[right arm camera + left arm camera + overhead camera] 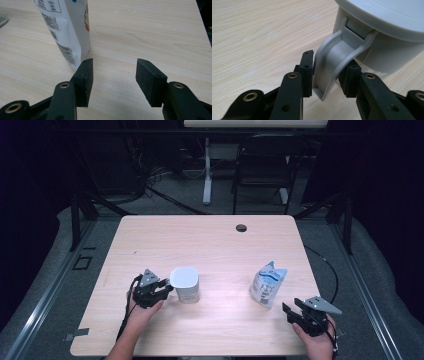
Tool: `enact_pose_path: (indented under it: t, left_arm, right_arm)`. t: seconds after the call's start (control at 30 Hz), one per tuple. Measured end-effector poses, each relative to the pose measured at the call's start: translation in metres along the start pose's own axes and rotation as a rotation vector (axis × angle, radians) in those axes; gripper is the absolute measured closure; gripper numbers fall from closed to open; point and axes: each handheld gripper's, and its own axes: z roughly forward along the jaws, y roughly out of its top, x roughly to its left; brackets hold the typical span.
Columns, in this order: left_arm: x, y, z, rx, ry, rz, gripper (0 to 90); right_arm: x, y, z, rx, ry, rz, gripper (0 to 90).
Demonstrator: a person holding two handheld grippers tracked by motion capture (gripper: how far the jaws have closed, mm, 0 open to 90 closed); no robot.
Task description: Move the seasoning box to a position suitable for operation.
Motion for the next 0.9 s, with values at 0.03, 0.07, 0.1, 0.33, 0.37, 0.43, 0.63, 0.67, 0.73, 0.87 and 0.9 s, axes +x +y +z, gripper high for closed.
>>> enact_pose_path:
  t: [0.03,0.07,0.1,0.33,0.37,0.43,0.63,0.67,0.73,0.87,0.9]
  left_arm:
    - [-0.002,0.000,-0.001,0.002,0.008,0.011,68.2]
    - [-0.002,0.000,-0.001,0.002,0.008,0.011,68.8]
    - [-0.006,-0.001,-0.002,0.005,0.029,0.039,69.4]
    - [-0.010,-0.002,-0.003,0.013,0.047,0.056,70.6]
    - [-0.011,-0.002,-0.004,0.015,0.047,0.063,70.7]
    - [-0.011,-0.002,-0.004,0.015,0.047,0.066,70.8]
    - [-0.016,-0.006,-0.009,0.015,0.037,0.081,71.0]
    - [-0.018,-0.006,-0.010,0.017,0.034,0.082,71.0]
    - [-0.019,-0.006,-0.011,0.018,0.033,0.086,71.0]
    - [-0.029,-0.010,-0.017,0.017,0.013,0.083,71.2]
    - [-0.029,-0.010,-0.017,0.017,0.013,0.083,71.2]
  right_arm:
    - [0.001,0.000,0.000,-0.001,0.001,-0.003,48.0]
    - [0.001,0.000,0.000,-0.001,0.001,-0.003,48.0]
    - [0.002,0.001,0.000,-0.001,0.000,-0.006,48.1]
    - [0.003,0.001,0.000,0.003,-0.001,-0.014,48.1]
    - [0.002,0.001,0.000,-0.002,-0.003,-0.010,48.0]
    - [0.002,0.001,0.000,-0.001,-0.004,-0.007,48.1]
    - [0.002,0.002,-0.002,-0.006,0.001,-0.006,48.1]
    - [0.002,0.002,-0.002,-0.003,0.000,-0.011,48.1]
    - [0.003,0.002,-0.002,-0.004,0.002,-0.012,48.1]
    - [0.008,0.005,-0.005,-0.014,0.023,-0.022,50.4]
    - [0.008,0.005,-0.005,-0.014,0.023,-0.022,50.4]
